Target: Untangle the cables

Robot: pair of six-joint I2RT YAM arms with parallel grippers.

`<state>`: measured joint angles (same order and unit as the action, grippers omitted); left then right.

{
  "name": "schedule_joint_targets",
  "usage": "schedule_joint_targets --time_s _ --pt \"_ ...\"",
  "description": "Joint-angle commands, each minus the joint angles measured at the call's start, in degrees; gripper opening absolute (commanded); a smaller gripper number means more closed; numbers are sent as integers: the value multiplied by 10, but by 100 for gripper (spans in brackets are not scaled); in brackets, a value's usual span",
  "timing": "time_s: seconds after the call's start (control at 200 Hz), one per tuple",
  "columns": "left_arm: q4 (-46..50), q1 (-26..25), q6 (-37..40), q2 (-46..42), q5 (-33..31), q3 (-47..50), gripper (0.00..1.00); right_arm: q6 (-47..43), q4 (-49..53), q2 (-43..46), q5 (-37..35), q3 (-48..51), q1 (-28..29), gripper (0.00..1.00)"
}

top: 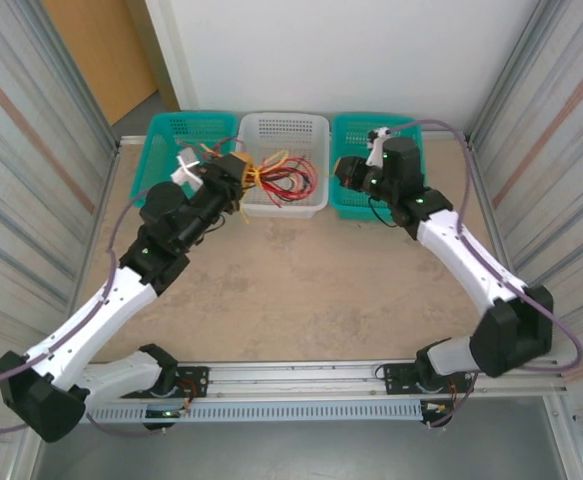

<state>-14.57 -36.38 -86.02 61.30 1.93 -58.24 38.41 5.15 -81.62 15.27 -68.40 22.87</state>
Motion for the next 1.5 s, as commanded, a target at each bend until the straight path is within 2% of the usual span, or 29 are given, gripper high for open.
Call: schedule_joint_targets --time_s 0.0,0.1,0.236,0.381,0.456,0.641,0.707,0.792,0.887,1.047,1.263,1.413,1.498 --pt "-69 -52 -25 30 43 -71 0 31 -74 -42 55 32 16 0" --pt "-90 -80 -9 52 32 -111 0 78 -148 -77 74 59 33 0" --pt "-109 -66 41 62 -7 -147 0 91 -185 -80 48 97 104 0" --pt "-122 -33 176 79 -31 -192 0 162 -273 -38 -14 200 184 0" --pt "-166 -23 271 81 -60 -181 0 193 -304 -11 -62 244 239 0" --pt "-174 48 316 92 -81 -139 0 184 -249 71 -189 260 360 0" --pt "-166 66 327 90 -94 -118 0 172 -235 101 -221 259 390 0" --pt "-201 90 335 95 -75 -81 0 149 -204 134 -255 245 420 0" --pt "-240 95 369 95 -59 -40 0 123 -162 173 -293 224 446 0" --pt "-268 108 419 72 -38 39 0 78 -56 241 -344 167 458 0" --pt "-224 149 455 40 5 101 0 -30 76 296 -374 40 453 0" --pt "-190 160 482 37 71 124 0 -94 117 296 -359 -44 417 0" --pt "-187 154 488 27 127 140 0 -117 133 288 -329 -86 369 0"
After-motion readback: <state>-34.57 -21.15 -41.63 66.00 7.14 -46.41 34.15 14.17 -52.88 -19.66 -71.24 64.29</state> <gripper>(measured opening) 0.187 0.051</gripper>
